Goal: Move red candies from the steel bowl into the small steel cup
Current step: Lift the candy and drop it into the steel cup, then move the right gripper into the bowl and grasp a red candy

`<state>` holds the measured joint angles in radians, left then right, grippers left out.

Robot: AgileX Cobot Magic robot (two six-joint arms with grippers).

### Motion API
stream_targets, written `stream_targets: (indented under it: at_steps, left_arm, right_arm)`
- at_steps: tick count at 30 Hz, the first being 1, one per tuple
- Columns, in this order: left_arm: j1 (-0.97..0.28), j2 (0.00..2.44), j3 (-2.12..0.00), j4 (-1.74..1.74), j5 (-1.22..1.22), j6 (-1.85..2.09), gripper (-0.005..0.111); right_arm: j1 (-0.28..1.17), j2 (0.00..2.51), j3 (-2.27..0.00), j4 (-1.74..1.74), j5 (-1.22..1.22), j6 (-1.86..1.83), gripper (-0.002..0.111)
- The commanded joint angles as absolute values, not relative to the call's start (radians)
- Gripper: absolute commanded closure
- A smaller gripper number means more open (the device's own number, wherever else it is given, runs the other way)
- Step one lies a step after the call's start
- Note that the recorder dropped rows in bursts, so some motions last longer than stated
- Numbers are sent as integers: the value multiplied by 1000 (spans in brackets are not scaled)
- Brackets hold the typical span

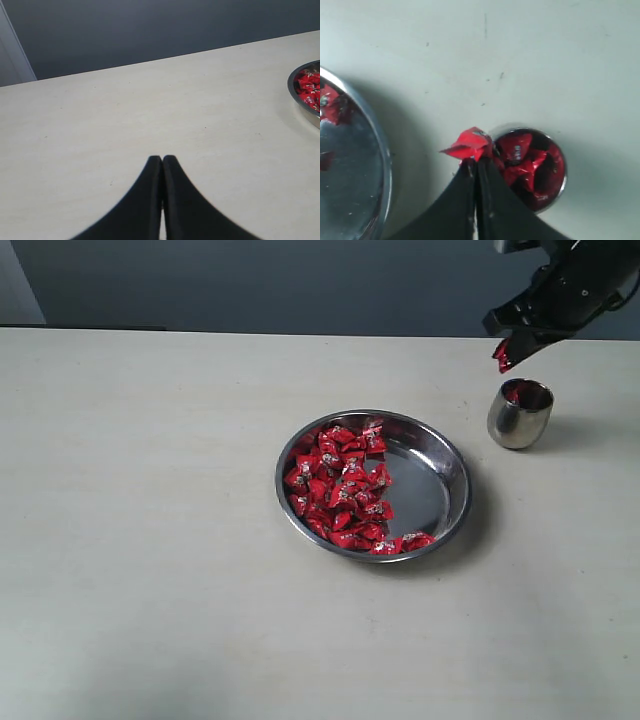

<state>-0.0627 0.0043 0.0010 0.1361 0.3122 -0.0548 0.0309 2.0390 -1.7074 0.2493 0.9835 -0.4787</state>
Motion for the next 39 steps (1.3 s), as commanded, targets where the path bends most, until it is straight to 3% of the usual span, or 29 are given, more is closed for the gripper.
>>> stream_targets:
  at_steps: [1, 11, 19, 25, 31, 37, 39]
  left_arm:
    - [-73, 0, 0, 136, 309, -60, 106]
    - [-73, 0, 0, 136, 309, -60, 106]
    - [-73, 0, 0, 136, 309, -60, 106]
    - [-73, 0, 0, 136, 309, -60, 106]
    - [-73, 0, 0, 136, 309, -60, 106]
    - [-73, 0, 0, 136, 309, -60, 106]
    - [-73, 0, 0, 136, 309, -60, 106]
  right_arm:
    - [-10, 2034, -1710, 235, 961, -455, 109]
    - [-22, 2086, -1710, 188, 980, -388, 109]
    - [-22, 2105, -1710, 183, 980, -388, 74]
    - [-20, 2084, -1710, 253, 971, -416, 74]
    - [50, 2068, -1710, 558, 1060, -638, 74]
    - [185, 2121, -1710, 483, 1119, -685, 74]
    - [218, 2139, -1710, 448, 1134, -685, 69]
